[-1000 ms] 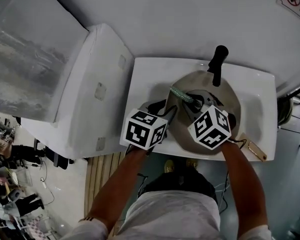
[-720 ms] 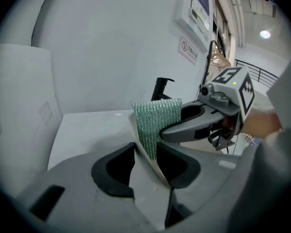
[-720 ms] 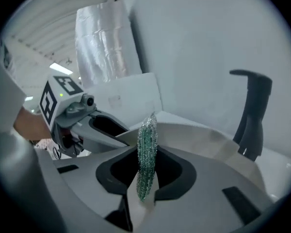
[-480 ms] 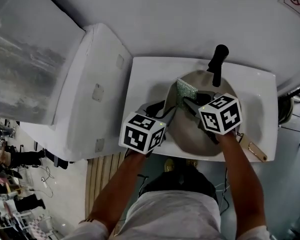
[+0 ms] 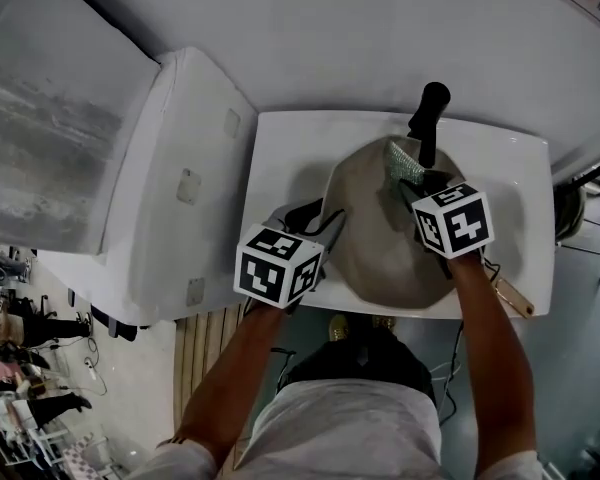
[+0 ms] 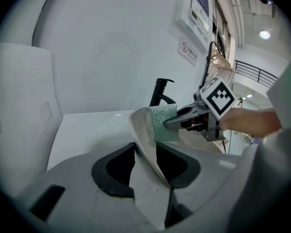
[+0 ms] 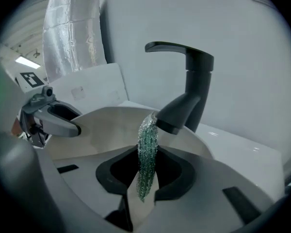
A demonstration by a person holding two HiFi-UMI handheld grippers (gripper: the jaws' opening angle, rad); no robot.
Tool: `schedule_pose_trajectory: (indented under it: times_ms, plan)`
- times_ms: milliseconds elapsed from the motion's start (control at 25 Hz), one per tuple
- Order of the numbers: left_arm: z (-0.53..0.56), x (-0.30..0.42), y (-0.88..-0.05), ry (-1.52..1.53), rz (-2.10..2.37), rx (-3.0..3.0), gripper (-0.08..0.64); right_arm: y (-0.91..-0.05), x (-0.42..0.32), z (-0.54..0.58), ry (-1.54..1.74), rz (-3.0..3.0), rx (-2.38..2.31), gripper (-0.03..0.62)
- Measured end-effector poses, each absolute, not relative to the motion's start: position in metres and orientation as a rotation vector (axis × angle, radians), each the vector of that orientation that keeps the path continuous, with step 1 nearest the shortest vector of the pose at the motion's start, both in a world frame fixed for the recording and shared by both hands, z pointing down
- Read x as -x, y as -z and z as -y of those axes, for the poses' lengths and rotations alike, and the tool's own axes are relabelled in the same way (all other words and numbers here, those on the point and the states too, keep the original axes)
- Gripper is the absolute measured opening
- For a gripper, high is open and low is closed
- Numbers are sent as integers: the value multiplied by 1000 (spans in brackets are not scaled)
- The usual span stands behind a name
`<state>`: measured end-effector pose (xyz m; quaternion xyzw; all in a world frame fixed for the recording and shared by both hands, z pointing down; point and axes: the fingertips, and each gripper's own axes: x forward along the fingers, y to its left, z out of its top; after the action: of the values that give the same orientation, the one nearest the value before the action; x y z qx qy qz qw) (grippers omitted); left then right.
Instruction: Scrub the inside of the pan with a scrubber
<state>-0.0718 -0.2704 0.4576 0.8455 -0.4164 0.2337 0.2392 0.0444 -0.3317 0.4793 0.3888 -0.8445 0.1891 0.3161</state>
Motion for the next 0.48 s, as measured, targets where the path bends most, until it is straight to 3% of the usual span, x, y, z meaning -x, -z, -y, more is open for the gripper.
schedule_pose_trajectory:
  times_ms: [480]
  plan:
    - [272, 73, -457, -605, 1127, -2318, 149, -489, -109, 312, -365, 1956, -1049, 80]
